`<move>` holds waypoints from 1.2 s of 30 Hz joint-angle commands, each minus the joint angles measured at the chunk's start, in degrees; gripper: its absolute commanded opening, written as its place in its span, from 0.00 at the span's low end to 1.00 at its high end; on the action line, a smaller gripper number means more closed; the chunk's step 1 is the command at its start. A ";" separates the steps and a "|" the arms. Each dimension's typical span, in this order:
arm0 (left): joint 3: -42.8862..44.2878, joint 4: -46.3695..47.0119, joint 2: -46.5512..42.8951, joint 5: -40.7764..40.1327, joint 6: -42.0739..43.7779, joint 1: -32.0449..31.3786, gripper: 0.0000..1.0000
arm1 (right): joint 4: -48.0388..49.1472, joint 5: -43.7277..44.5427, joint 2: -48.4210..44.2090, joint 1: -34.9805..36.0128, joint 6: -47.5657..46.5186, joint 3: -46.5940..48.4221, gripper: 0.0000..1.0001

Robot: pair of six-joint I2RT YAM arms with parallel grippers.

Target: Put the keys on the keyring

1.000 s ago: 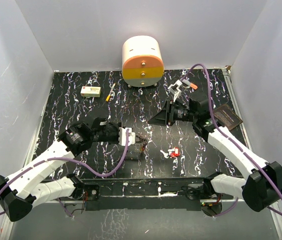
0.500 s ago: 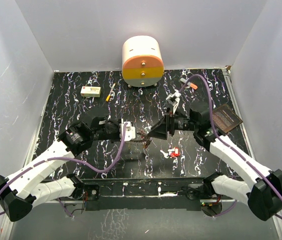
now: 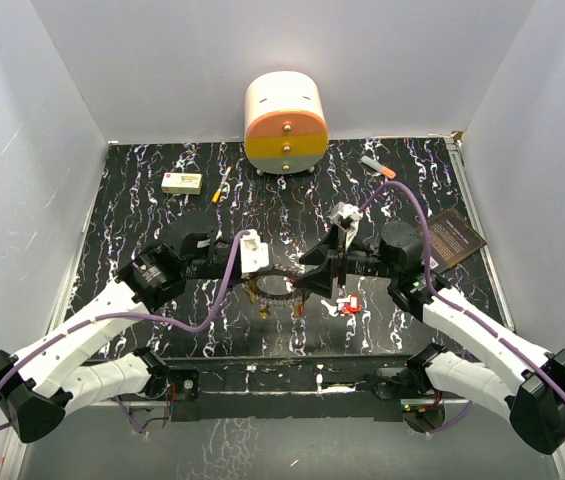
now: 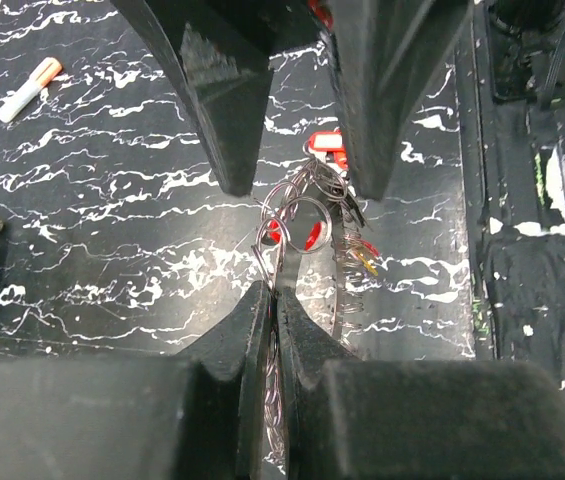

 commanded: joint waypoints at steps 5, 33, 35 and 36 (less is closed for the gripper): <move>3.20 4.68 0.65 6.93 -6.57 -0.09 0.00 | 6.44 4.82 0.01 6.19 -7.11 1.74 0.75; 3.51 5.78 -0.57 6.75 -12.53 0.26 0.00 | 5.74 10.95 0.18 9.62 -6.57 0.24 0.15; 3.65 4.82 -0.39 5.88 -11.58 0.26 0.00 | 5.69 11.08 0.06 9.59 -6.54 0.42 0.14; 3.75 4.21 -0.25 5.34 -11.24 0.26 0.00 | 5.68 11.14 0.02 9.54 -6.58 0.64 0.14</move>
